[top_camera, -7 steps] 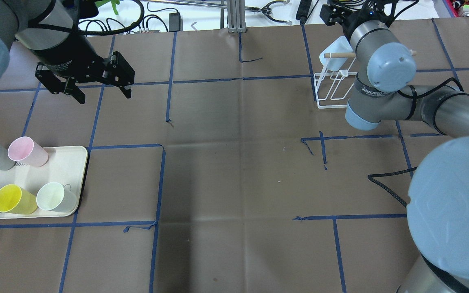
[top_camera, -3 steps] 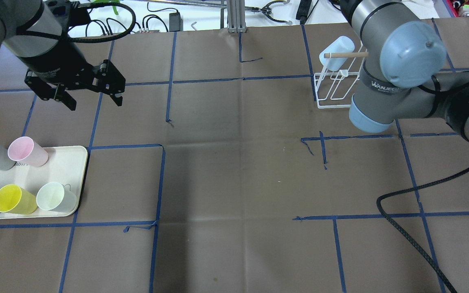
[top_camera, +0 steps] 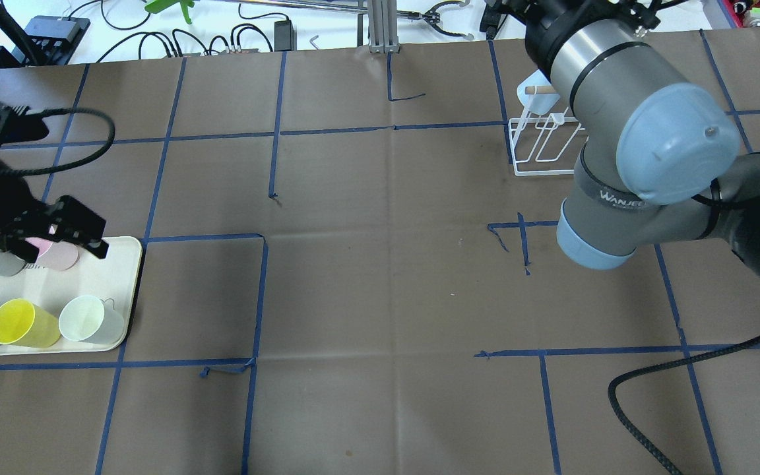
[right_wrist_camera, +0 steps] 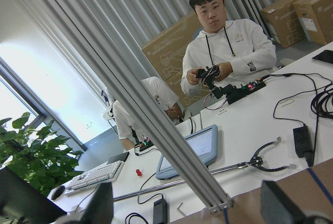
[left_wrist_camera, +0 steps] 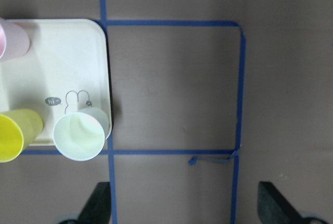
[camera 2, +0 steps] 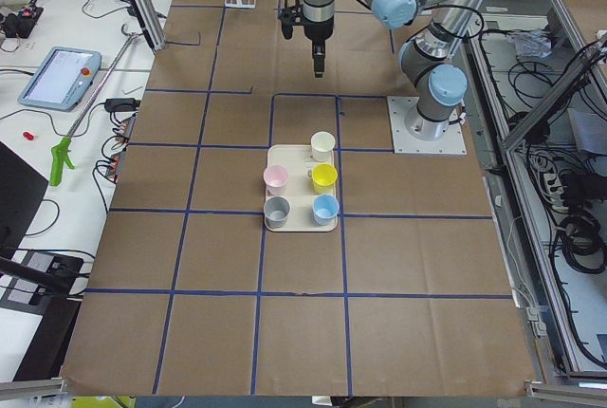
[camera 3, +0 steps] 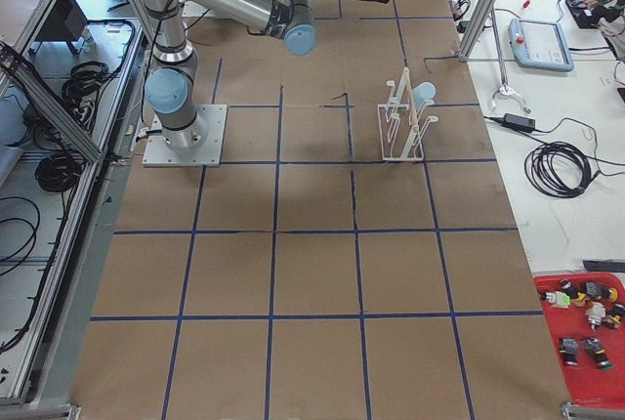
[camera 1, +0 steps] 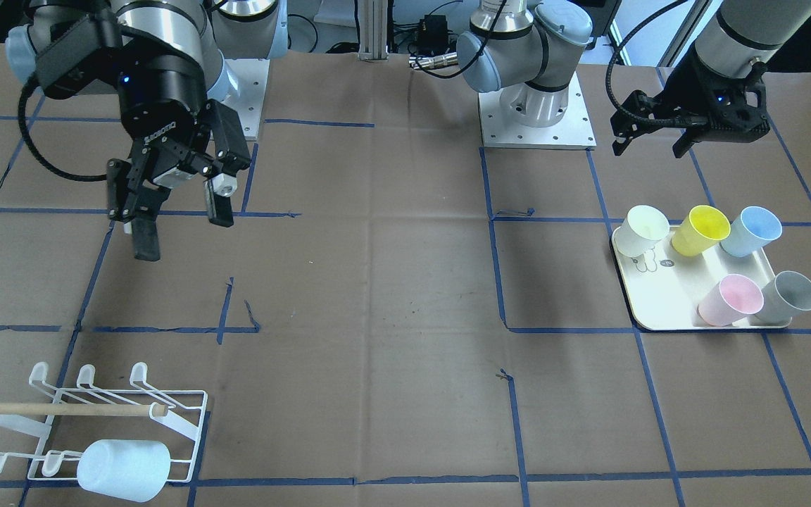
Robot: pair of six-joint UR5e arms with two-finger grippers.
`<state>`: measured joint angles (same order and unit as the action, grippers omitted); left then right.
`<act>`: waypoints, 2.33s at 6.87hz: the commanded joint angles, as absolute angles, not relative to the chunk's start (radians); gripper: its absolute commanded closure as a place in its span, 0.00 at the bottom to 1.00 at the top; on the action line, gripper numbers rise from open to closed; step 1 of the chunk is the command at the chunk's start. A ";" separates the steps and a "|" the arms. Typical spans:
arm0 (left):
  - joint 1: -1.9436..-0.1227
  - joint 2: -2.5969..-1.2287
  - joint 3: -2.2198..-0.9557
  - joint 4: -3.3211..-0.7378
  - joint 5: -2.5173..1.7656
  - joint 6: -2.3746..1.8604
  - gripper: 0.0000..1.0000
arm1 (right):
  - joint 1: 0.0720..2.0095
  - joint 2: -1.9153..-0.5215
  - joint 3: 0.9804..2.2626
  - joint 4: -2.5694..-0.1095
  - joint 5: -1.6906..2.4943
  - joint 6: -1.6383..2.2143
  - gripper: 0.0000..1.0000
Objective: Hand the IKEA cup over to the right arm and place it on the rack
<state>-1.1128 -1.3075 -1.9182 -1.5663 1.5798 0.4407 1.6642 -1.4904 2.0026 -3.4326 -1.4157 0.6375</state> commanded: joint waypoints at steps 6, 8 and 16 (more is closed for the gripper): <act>-0.946 -1.449 -2.276 -1.032 1.588 0.597 0.01 | 1.752 -1.509 2.141 -3.519 -1.293 1.362 0.00; -0.971 -1.506 -2.319 -0.942 1.562 0.585 0.01 | 1.753 -1.464 2.140 -3.631 -1.281 1.367 0.00; -0.979 -1.542 -2.269 -0.942 1.648 0.566 1.00 | 1.752 -1.453 2.132 -3.631 -1.290 1.431 0.00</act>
